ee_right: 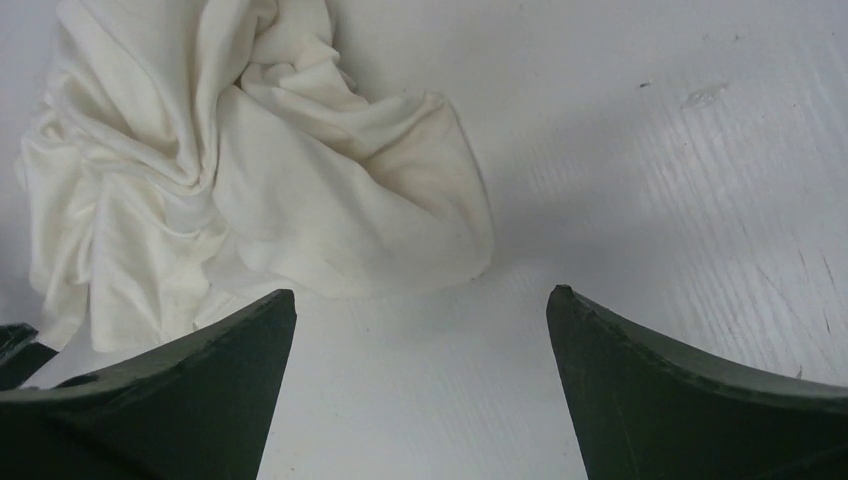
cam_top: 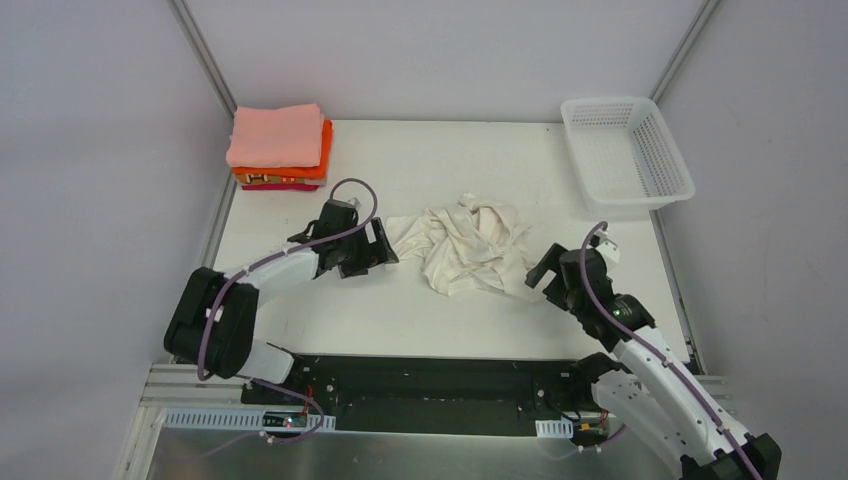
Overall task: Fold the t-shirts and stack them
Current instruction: Flatten out the tshirt
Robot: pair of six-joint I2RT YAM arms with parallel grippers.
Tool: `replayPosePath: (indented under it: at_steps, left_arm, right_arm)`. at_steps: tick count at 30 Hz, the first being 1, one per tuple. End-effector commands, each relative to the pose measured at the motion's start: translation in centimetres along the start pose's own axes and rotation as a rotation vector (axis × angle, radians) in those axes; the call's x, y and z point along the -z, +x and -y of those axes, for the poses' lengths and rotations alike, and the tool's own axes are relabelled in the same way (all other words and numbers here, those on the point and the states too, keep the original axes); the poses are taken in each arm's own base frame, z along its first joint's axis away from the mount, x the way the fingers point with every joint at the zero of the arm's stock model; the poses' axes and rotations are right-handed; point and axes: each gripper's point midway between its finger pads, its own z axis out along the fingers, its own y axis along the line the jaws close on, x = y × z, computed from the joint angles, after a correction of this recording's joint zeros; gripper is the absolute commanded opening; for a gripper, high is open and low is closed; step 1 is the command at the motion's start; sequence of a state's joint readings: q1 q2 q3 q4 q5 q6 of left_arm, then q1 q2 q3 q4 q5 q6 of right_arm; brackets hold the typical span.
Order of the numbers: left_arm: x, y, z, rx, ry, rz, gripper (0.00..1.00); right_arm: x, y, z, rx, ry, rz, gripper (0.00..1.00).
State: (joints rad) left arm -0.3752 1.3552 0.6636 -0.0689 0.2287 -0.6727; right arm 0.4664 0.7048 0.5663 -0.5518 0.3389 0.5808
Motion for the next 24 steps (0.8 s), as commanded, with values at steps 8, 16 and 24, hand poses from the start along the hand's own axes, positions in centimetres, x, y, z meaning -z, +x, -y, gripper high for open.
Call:
replayPosePath:
  at_steps: [8, 16, 24]
  left_arm:
    - [-4.7, -1.4, 4.1, -0.030, 0.109, -0.085, 0.00]
    - [-3.2, -2.4, 2.4, -0.027, 0.033, 0.028, 0.00]
    - [-2.4, -2.1, 2.0, -0.032, 0.031, 0.045, 0.00]
  right_arm:
    - [-1.2, 2.3, 0.2, -0.094, -0.036, -0.038, 0.99]
    - [-3.2, 3.9, 1.0, -0.099, 0.028, -0.082, 0.99]
    - [-6.1, 5.6, 0.1, -0.057, 0.009, -0.141, 0.72]
